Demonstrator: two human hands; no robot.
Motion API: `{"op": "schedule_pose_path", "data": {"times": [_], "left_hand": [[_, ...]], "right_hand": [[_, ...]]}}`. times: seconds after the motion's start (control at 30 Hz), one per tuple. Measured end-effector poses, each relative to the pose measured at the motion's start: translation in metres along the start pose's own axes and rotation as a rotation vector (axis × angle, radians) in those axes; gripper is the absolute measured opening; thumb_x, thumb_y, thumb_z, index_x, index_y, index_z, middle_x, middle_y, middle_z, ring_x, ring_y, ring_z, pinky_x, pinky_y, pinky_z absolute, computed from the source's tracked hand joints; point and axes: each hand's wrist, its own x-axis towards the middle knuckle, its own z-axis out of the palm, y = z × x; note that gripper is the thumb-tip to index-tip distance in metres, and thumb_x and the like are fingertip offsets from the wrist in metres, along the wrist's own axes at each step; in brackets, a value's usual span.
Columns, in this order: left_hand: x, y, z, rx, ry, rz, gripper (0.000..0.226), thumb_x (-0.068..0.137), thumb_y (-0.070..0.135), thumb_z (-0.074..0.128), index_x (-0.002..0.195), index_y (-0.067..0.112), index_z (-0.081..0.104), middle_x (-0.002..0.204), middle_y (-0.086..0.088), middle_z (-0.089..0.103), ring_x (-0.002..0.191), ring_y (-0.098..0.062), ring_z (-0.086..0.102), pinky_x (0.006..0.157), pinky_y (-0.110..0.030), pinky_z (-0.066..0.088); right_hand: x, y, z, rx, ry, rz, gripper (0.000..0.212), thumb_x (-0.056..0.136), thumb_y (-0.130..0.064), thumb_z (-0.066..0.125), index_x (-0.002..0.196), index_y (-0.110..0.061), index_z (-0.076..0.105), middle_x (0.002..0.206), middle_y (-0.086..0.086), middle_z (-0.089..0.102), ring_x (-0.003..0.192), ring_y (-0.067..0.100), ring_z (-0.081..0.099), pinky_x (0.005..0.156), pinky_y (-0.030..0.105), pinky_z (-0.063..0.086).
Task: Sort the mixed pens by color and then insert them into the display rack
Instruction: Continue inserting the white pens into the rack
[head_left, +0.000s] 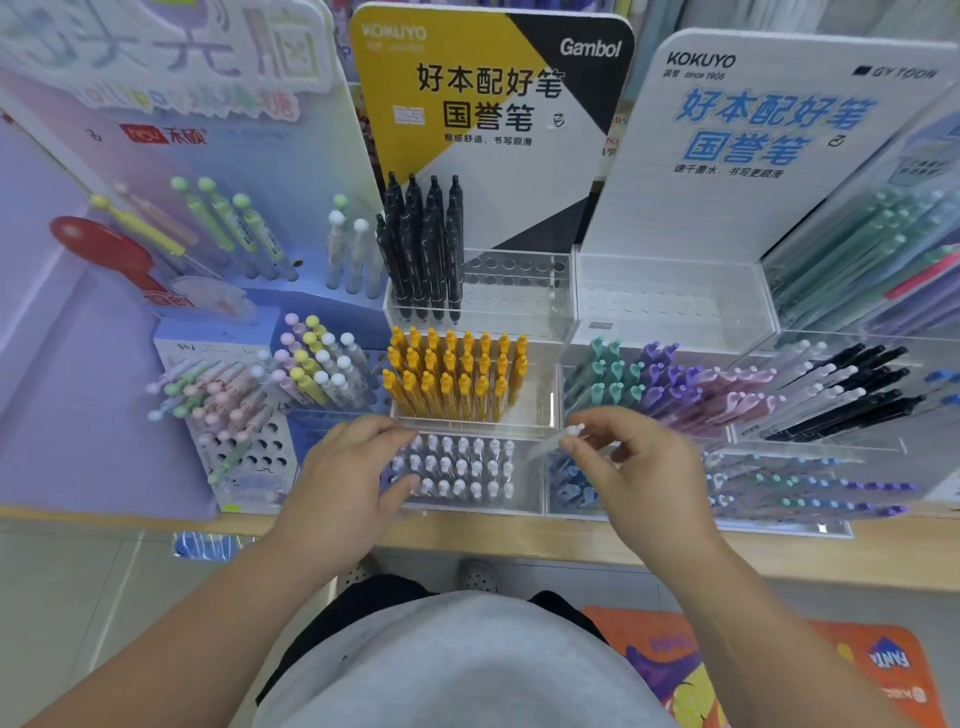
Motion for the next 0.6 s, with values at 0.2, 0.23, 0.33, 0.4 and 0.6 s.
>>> {"op": "schedule_pose_path", "data": {"times": [0.2, 0.23, 0.33, 0.4, 0.6], "left_hand": [[0.002, -0.008, 0.000, -0.029, 0.002, -0.015, 0.045, 0.081, 0.027, 0.081, 0.124, 0.018, 0.069, 0.121, -0.001, 0.064, 0.111, -0.027, 0.056, 0.094, -0.045, 0.048], [0.002, -0.009, 0.000, -0.032, 0.001, -0.015, 0.045, 0.082, 0.028, 0.081, 0.124, 0.018, 0.069, 0.121, 0.000, 0.065, 0.112, -0.027, 0.056, 0.094, -0.045, 0.048], [0.003, -0.011, 0.001, -0.047, 0.002, -0.013, 0.045, 0.083, 0.030, 0.080, 0.125, 0.019, 0.068, 0.122, 0.000, 0.064, 0.113, -0.026, 0.056, 0.095, -0.045, 0.048], [0.003, -0.012, 0.001, -0.054, -0.003, -0.011, 0.045, 0.084, 0.031, 0.079, 0.126, 0.020, 0.068, 0.123, 0.001, 0.064, 0.114, -0.025, 0.055, 0.096, -0.044, 0.047], [0.004, -0.013, 0.000, -0.106, -0.029, -0.026, 0.047, 0.086, 0.033, 0.076, 0.130, 0.022, 0.065, 0.129, 0.004, 0.060, 0.120, -0.019, 0.052, 0.099, -0.031, 0.039]], "right_hand": [[0.002, 0.009, 0.024, -0.169, -0.013, -0.124, 0.021, 0.083, -0.022, 0.079, 0.103, -0.019, 0.076, 0.085, -0.006, 0.073, 0.077, 0.015, 0.066, 0.068, 0.035, 0.057], [0.002, 0.010, 0.026, -0.184, -0.017, -0.141, 0.020, 0.082, -0.021, 0.080, 0.102, -0.019, 0.076, 0.084, -0.005, 0.073, 0.076, 0.016, 0.066, 0.068, 0.035, 0.057], [0.004, 0.014, 0.033, -0.229, -0.019, -0.169, 0.020, 0.079, -0.019, 0.083, 0.098, -0.018, 0.077, 0.082, -0.003, 0.072, 0.074, 0.018, 0.065, 0.066, 0.034, 0.057], [0.004, 0.016, 0.037, -0.259, -0.011, -0.189, 0.021, 0.076, -0.018, 0.086, 0.095, -0.017, 0.077, 0.079, -0.002, 0.072, 0.073, 0.020, 0.065, 0.065, 0.034, 0.056], [0.007, 0.023, 0.049, -0.342, -0.026, -0.224, 0.024, 0.069, -0.019, 0.090, 0.089, -0.019, 0.078, 0.072, -0.003, 0.071, 0.069, 0.021, 0.063, 0.065, 0.031, 0.052]]}}
